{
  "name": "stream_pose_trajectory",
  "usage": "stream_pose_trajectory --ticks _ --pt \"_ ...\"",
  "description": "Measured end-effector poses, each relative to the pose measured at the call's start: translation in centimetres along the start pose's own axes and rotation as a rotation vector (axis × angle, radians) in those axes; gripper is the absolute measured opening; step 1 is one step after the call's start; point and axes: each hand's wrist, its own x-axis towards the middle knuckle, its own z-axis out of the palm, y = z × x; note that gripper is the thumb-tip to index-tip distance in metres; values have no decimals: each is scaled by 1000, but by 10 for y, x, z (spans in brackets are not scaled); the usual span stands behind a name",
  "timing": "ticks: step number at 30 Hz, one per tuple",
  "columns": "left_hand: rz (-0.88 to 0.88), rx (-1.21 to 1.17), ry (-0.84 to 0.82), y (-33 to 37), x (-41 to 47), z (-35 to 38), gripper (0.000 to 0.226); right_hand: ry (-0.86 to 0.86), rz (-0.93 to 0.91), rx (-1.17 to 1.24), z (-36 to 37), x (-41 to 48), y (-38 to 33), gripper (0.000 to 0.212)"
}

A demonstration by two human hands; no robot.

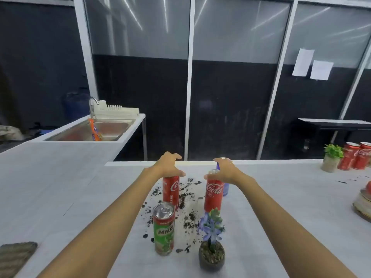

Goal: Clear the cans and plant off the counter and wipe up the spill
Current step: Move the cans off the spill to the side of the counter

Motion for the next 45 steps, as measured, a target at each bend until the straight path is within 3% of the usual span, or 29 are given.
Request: stream_pose_trajectory --ticks 5,10,20,26,31,39,45 --pt "-105 -22 -32 -25 10 25 83 -59 57 110 22 9 23 87" --pt "-97 -174 62 -37 14 34 69 43 -11 218 29 10 31 62" --pt "-125 -232 132 -38 -8 4 59 113 -75 92 1 -1 12 61" --pt "-223 -304 290 -58 -48 -48 59 138 -220 144 -29 -8 -61 58" --pt "-336 -328 327 -109 -83 -89 60 63 -351 203 -11 -11 -147 58" --pt "-456 -252 398 -230 -119 -144 59 -137 -343 250 104 3 -272 60" --pt "-512 -195 394 -323 -128 -166 63 -184 -340 258 197 26 -333 62"
